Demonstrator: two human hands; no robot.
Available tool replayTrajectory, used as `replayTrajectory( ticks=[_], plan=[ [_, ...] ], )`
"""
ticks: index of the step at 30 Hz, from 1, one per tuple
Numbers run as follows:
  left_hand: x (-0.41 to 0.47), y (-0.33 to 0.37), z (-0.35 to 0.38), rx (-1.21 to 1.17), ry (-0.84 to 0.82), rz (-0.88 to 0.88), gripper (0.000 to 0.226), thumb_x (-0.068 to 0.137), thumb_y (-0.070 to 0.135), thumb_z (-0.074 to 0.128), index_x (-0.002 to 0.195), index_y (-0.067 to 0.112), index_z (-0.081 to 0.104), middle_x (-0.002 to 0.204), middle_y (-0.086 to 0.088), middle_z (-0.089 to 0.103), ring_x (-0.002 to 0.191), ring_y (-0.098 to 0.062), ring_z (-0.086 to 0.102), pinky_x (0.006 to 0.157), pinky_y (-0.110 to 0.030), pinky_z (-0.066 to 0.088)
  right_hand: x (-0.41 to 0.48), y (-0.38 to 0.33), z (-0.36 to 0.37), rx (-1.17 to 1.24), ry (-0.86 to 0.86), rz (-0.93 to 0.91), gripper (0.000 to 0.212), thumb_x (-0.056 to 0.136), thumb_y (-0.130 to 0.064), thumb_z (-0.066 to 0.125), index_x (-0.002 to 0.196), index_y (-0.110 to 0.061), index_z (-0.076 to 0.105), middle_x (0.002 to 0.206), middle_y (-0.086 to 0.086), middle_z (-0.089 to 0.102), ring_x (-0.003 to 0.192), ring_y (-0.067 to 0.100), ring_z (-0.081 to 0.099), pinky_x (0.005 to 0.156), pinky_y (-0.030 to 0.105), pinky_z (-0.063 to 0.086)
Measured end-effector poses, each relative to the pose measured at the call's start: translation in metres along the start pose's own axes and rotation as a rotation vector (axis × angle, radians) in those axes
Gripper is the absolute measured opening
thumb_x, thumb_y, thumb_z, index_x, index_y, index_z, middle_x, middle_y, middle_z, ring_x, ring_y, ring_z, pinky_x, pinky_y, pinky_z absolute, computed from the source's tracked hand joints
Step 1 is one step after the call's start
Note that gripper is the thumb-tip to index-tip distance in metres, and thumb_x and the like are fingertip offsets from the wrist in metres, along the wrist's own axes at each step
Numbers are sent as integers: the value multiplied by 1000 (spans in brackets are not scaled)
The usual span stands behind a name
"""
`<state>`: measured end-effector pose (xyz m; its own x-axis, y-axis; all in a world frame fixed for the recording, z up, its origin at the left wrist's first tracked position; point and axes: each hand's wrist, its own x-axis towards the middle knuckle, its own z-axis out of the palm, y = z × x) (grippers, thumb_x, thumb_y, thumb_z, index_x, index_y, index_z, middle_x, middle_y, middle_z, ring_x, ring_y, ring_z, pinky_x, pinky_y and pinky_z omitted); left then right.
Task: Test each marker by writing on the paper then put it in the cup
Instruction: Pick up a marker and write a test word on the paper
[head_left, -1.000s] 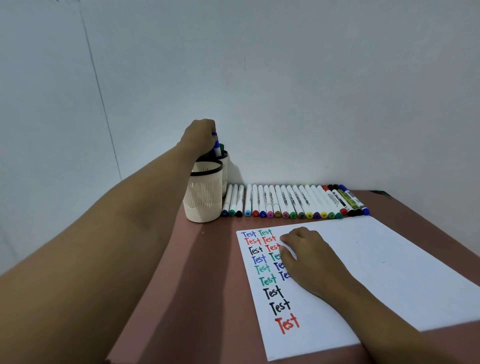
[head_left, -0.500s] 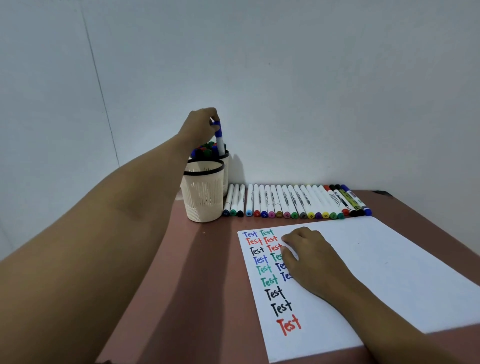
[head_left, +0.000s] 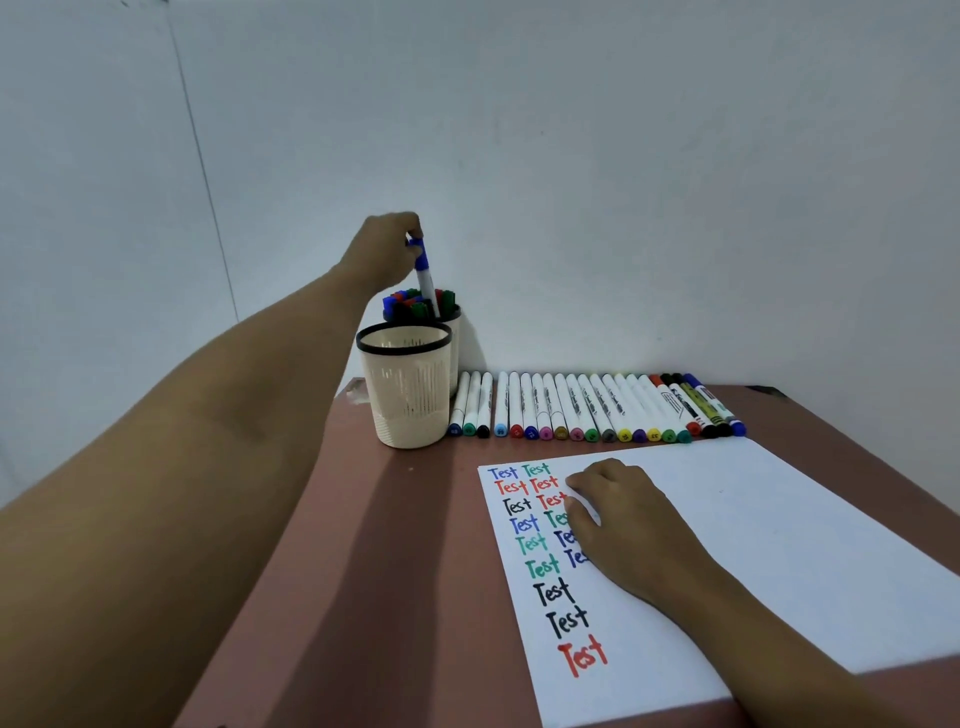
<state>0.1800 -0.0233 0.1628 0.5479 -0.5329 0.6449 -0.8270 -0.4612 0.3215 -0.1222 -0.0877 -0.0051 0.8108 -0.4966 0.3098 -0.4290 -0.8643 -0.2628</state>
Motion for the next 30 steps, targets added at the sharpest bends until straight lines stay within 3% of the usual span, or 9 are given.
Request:
replayTrajectory(
  ticks=[6, 10, 18, 24, 26, 30],
  plan=[
    [-11, 1, 28, 103, -131, 33, 35, 91, 2, 39, 119, 5, 60, 125, -17, 57, 114, -32, 50, 93, -35, 40, 0, 1, 1, 1, 2, -3, 43, 100, -35, 38, 140, -22, 44, 142, -5, 44, 130, 11, 37, 105, 24, 31],
    [-8, 7, 23, 112, -187, 0, 40, 89, 2, 36, 122, 9, 59, 132, -12, 52, 121, -29, 46, 95, -32, 38, 1, 3, 1, 1, 7, -1, 43, 100, -35, 38, 140, -22, 44, 142, -5, 44, 129, 11, 37, 105, 24, 31],
    [-11, -2, 19, 92, -167, -54, 27, 91, 7, 47, 115, 3, 61, 125, -16, 53, 112, -30, 51, 87, -31, 41, -1, 1, 0, 11, 2, 0, 43, 100, -35, 38, 140, -22, 44, 142, -5, 44, 129, 11, 37, 104, 23, 31],
    [-15, -4, 17, -85, -250, -161, 41, 89, 5, 45, 129, 13, 49, 122, -15, 57, 106, -29, 55, 83, -37, 48, 0, 1, 0, 9, -2, -1, 43, 100, -35, 38, 140, -22, 44, 142, -5, 44, 129, 12, 37, 105, 23, 30],
    [-16, -5, 15, -99, -259, -214, 42, 89, 6, 48, 131, 9, 44, 121, -16, 56, 99, -28, 55, 81, -34, 46, 0, 1, 0, 3, -1, 0, 43, 100, -36, 38, 141, -23, 43, 143, -5, 43, 130, 11, 36, 105, 23, 30],
    [-15, -9, 8, 72, -411, -202, 31, 90, 10, 50, 115, -4, 60, 108, -16, 60, 96, -26, 54, 79, -31, 40, 0, 2, 1, 1, 1, 3, 43, 100, -36, 38, 141, -23, 43, 143, -5, 43, 130, 11, 36, 105, 23, 30]
  ],
)
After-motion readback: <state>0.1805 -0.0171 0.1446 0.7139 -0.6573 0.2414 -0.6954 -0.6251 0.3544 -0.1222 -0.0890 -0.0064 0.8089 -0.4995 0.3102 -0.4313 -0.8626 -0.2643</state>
